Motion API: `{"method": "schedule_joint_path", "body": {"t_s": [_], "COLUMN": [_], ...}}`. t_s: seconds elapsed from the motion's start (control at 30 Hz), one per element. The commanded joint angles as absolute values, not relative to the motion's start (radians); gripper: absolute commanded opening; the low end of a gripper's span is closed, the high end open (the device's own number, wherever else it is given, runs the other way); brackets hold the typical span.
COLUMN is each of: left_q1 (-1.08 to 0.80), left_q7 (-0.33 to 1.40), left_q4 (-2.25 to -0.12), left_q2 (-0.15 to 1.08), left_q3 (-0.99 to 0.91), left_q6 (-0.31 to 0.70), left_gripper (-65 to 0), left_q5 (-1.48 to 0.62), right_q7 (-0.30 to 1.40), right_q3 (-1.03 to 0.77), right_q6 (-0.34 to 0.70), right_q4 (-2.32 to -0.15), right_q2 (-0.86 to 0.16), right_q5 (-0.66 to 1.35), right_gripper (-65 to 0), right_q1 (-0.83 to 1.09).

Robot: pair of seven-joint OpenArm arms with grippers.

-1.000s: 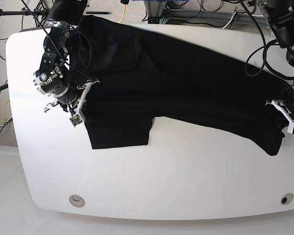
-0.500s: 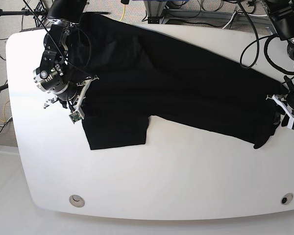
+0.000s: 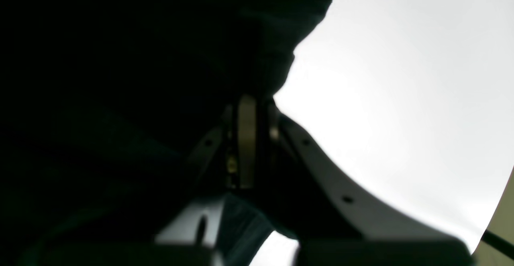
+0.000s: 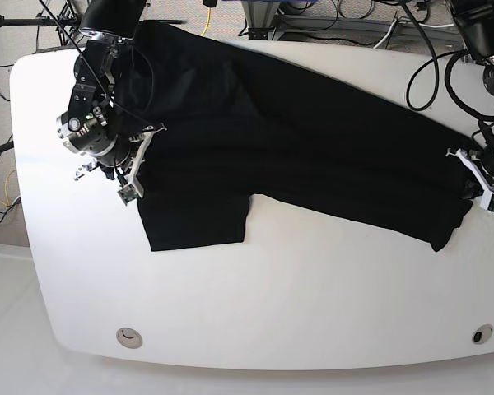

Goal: Fold the T-shirt properly
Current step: 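Pull the folded shirt corner outward with the left gripper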

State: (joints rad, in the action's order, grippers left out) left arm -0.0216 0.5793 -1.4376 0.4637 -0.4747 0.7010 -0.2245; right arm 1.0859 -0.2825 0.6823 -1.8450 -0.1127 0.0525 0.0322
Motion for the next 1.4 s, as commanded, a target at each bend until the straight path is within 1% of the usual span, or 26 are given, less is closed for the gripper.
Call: {"method": "schedule_joint_path", "body": {"t_s": [0.0, 0.03, 0.1, 0.17, 0.23, 0.3, 0.5, 0.57, 0.63, 0.67, 0.8, 1.07, 1.37], "left_q1": [0.002, 0.004, 0.007, 0.008, 0.017, 0.027, 0.072, 0.136, 0.156, 0.096, 0.082, 0.082, 0.051], "left_q7": [0.536, 0.526, 0.511, 0.504, 0.457, 0.439, 0.403, 0.376, 0.371, 0.421, 0.420, 0.420, 0.423], "left_q4": [-1.450, -1.446, -1.437, -1.432, -1.385, -1.365, -1.292, -1.228, -1.208, -1.171, -1.173, -1.201, -1.371], "left_q2": [0.508, 0.512, 0.517, 0.519, 0.504, 0.504, 0.501, 0.497, 0.491, 0.421, 0.392, 0.390, 0.387], "left_q3": [-0.493, -0.494, -0.493, -0.494, -0.493, -0.493, -0.492, -0.489, -0.489, -0.476, -0.476, -0.483, -0.567], "left_q6": [0.698, 0.698, 0.698, 0.698, 0.698, 0.698, 0.698, 0.698, 0.698, 0.698, 0.698, 0.698, 0.698], "left_gripper": [-61.7, -59.0, -50.7, -42.5, -35.5, -33.7, -30.9, -29.0, -28.6, -29.1, -29.1, -29.3, -29.1], "left_q5": [-0.248, -0.248, -0.244, -0.235, -0.225, -0.217, -0.207, -0.205, -0.197, -0.173, -0.173, -0.174, -0.174], "right_q7": [1.086, 1.088, 1.087, 1.081, 1.069, 1.068, 1.063, 1.063, 1.063, 1.076, 1.076, 1.076, 1.078], "right_q3": [-0.288, -0.288, -0.289, -0.290, -0.285, -0.285, -0.283, -0.285, -0.286, -0.275, -0.275, -0.278, -0.278], "right_q6": [0.692, 0.693, 0.693, 0.691, 0.692, 0.692, 0.694, 0.690, 0.691, 0.685, 0.685, 0.685, 0.685], "right_q4": [-1.869, -1.871, -1.869, -1.868, -1.871, -1.870, -1.875, -1.867, -1.865, -1.817, -1.817, -1.827, -1.880], "right_q2": [-0.123, -0.123, -0.124, -0.125, -0.122, -0.120, -0.118, -0.117, -0.116, -0.097, -0.099, -0.107, -0.108], "right_q5": [0.058, 0.058, 0.058, 0.060, 0.049, 0.048, 0.047, 0.045, 0.046, 0.042, 0.042, 0.041, 0.041], "right_gripper": [-52.1, -48.7, -42.2, -37.8, -38.6, -40.9, -48.1, -51.6, -51.1, -51.3, -51.3, -51.3, -51.3], "right_q1": [0.020, 0.020, 0.021, 0.022, 0.017, 0.015, 0.016, 0.018, 0.018, 0.038, 0.038, 0.030, -0.018]}}
